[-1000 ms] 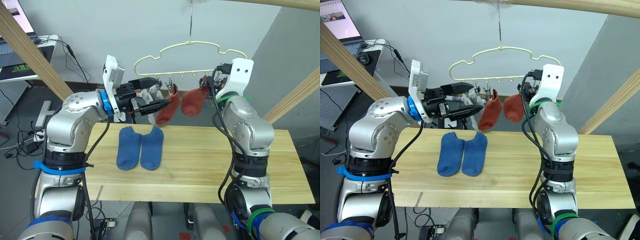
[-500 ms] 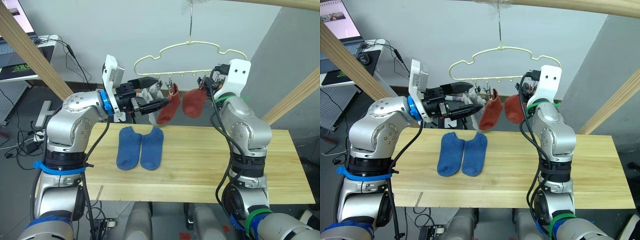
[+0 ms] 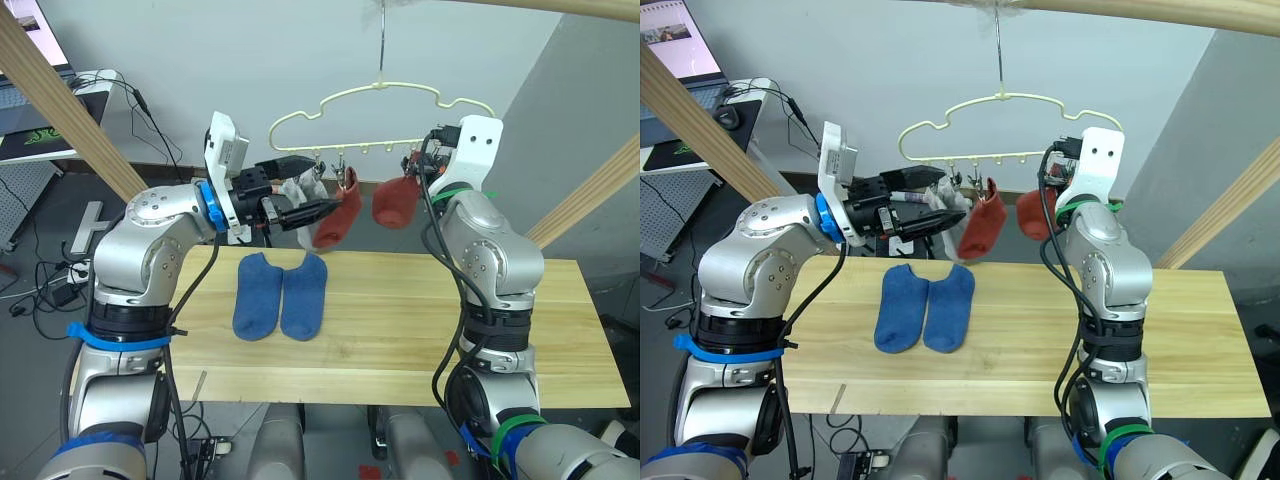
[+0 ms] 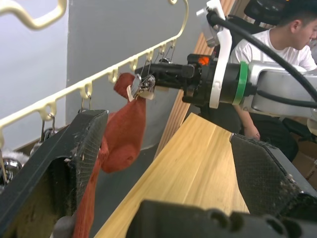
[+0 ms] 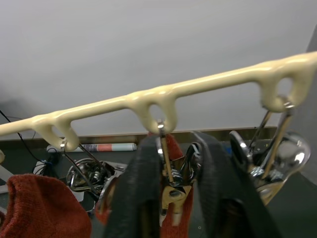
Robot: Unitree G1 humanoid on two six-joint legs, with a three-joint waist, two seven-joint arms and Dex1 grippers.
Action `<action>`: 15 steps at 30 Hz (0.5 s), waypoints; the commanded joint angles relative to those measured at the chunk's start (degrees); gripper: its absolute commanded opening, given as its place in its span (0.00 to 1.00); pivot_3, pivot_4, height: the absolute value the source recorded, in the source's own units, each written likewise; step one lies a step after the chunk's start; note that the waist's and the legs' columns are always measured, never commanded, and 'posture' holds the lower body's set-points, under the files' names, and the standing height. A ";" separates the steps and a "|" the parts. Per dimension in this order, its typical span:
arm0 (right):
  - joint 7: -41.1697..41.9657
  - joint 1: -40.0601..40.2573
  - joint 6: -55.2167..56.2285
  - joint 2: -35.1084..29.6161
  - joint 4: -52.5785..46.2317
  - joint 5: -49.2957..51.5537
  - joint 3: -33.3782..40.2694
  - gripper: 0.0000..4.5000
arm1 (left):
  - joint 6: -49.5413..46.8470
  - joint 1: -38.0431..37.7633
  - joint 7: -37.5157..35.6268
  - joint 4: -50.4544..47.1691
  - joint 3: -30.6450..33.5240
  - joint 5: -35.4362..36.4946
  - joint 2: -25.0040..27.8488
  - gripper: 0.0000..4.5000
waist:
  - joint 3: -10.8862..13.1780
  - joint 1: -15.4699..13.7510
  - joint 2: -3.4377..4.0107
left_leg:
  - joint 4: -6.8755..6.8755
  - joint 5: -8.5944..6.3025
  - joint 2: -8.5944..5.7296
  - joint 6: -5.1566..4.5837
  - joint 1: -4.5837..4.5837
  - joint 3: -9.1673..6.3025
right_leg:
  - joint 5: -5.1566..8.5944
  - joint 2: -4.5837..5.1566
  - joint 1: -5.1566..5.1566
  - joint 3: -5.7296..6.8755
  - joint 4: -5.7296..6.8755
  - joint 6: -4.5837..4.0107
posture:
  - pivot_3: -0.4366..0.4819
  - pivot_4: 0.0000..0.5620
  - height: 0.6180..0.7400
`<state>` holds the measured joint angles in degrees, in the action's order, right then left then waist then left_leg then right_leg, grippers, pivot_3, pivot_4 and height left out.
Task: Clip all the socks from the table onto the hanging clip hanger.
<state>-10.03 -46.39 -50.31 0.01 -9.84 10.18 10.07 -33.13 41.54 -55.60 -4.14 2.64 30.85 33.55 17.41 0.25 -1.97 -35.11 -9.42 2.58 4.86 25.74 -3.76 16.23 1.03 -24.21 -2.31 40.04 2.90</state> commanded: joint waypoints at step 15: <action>-0.32 -0.94 -0.60 0.16 -3.53 0.45 0.10 0.02 | -3.78 -10.33 3.51 -2.67 -10.47 -11.74 5.69 1.00 | 0.00 0.14 0.01 | 0.03 0.00 0.00 -0.01 -0.01 0.01 | 0.00 0.00 -0.01 -0.02 0.00 0.00 | 0.57 0.43 1.00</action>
<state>-10.11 -46.58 -50.76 0.14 -10.08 10.24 10.08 -36.19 32.10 -53.44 -5.57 -6.38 21.27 38.80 17.41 0.39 -1.96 -35.08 -9.43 2.58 4.85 25.73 -3.75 16.23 1.03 -24.22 -2.32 40.04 2.90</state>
